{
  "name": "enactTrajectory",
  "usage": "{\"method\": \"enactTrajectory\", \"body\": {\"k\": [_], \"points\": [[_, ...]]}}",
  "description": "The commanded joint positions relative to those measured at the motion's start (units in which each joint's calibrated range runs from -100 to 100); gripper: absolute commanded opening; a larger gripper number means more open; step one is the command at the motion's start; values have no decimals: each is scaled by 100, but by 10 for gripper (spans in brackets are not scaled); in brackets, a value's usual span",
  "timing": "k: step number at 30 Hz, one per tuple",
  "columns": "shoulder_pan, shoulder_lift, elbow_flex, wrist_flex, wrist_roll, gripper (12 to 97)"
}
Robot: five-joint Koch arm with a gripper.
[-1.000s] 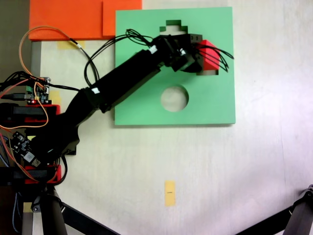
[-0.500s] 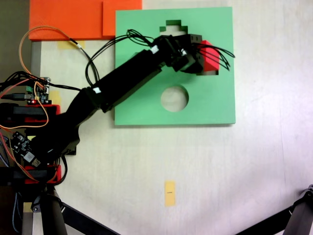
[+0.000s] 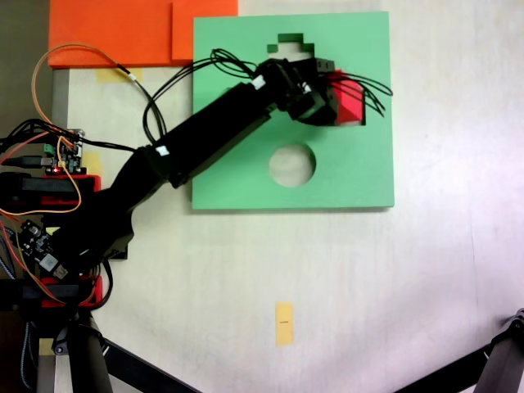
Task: Put the square block into the corresponding hole
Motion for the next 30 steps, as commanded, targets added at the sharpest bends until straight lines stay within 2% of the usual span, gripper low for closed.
{"method": "enactTrajectory", "body": {"k": [1, 18, 30], "points": [[29, -441, 338, -201, -29, 224], [-15, 411, 338, 69, -29, 225], [-103, 872, 338, 522, -24, 261]]}}
